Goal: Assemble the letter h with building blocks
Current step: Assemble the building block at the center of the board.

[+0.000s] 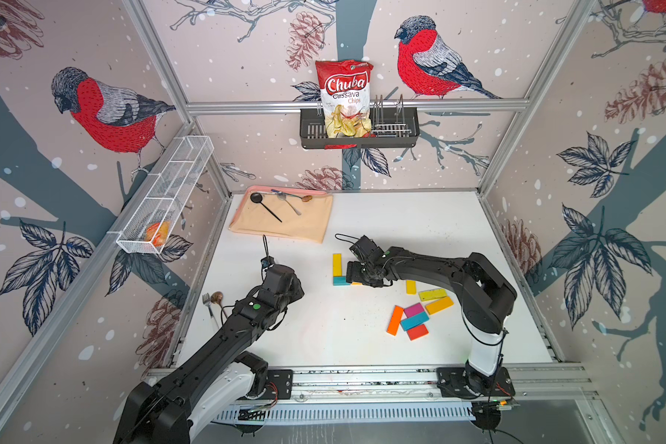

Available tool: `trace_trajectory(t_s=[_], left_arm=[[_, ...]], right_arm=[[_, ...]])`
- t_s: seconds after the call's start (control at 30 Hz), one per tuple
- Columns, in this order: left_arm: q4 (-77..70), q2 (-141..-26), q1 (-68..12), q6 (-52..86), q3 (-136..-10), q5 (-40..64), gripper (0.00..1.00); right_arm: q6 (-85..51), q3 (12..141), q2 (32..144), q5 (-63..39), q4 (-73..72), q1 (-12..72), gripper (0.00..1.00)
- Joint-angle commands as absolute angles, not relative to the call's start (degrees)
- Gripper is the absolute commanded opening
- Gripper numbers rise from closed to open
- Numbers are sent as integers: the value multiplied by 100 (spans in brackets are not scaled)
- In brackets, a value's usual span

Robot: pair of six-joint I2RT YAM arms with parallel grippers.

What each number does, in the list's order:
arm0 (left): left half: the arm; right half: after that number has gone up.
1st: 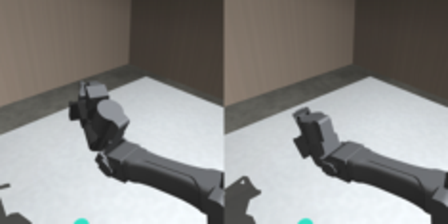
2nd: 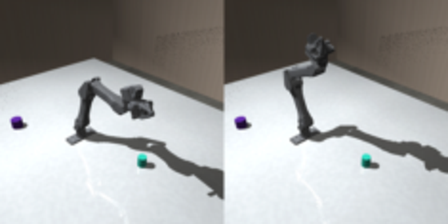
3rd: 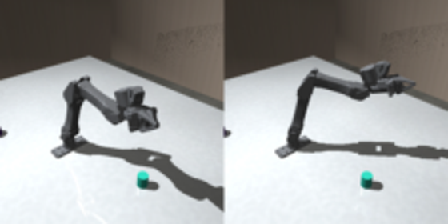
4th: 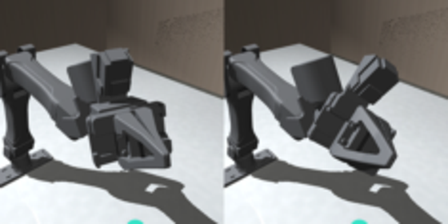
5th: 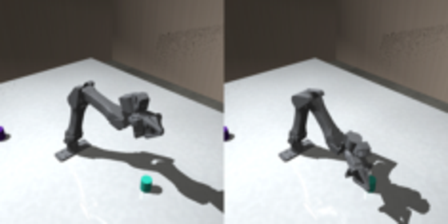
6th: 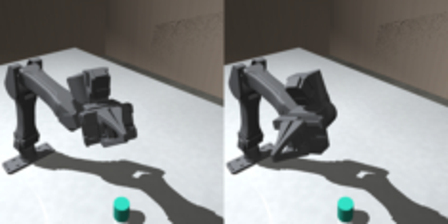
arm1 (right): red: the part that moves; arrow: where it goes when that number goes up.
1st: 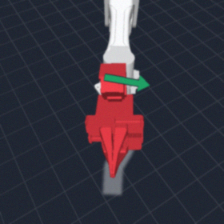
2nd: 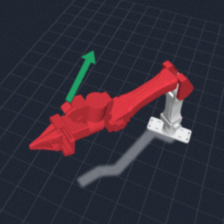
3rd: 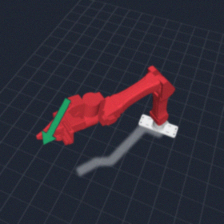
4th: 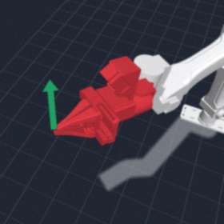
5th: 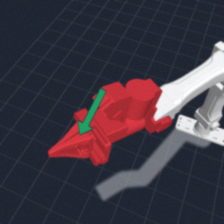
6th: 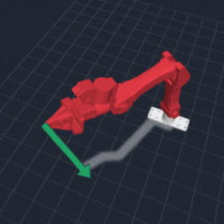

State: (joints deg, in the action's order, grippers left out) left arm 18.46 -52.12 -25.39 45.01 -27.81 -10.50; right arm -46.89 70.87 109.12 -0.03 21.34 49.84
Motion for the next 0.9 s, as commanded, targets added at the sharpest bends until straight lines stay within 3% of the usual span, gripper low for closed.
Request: trace_trajectory(t_s=[0.0,0.4,0.53,0.7,0.87], left_arm=[[1674,-5220,-2538,4434,-2786,-1015,57],[1645,-5221,-2540,4422,-2762,-982,57],[1649,-5221,-2540,4424,-2769,-970,57],[1627,-5246,-2538,4423,-2760,-899,57],[1595,-5290,-2540,4442,-2785,-809,56]], right_arm=[[-4781,7161,10907,47,2153,4997,82],[-4764,7329,10964,370,2467,4888,84],[-4828,7246,10670,914,2782,4819,85],[-4875,6739,10075,1687,3296,4429,83],[-4705,5986,9552,1770,3293,3833,81]])
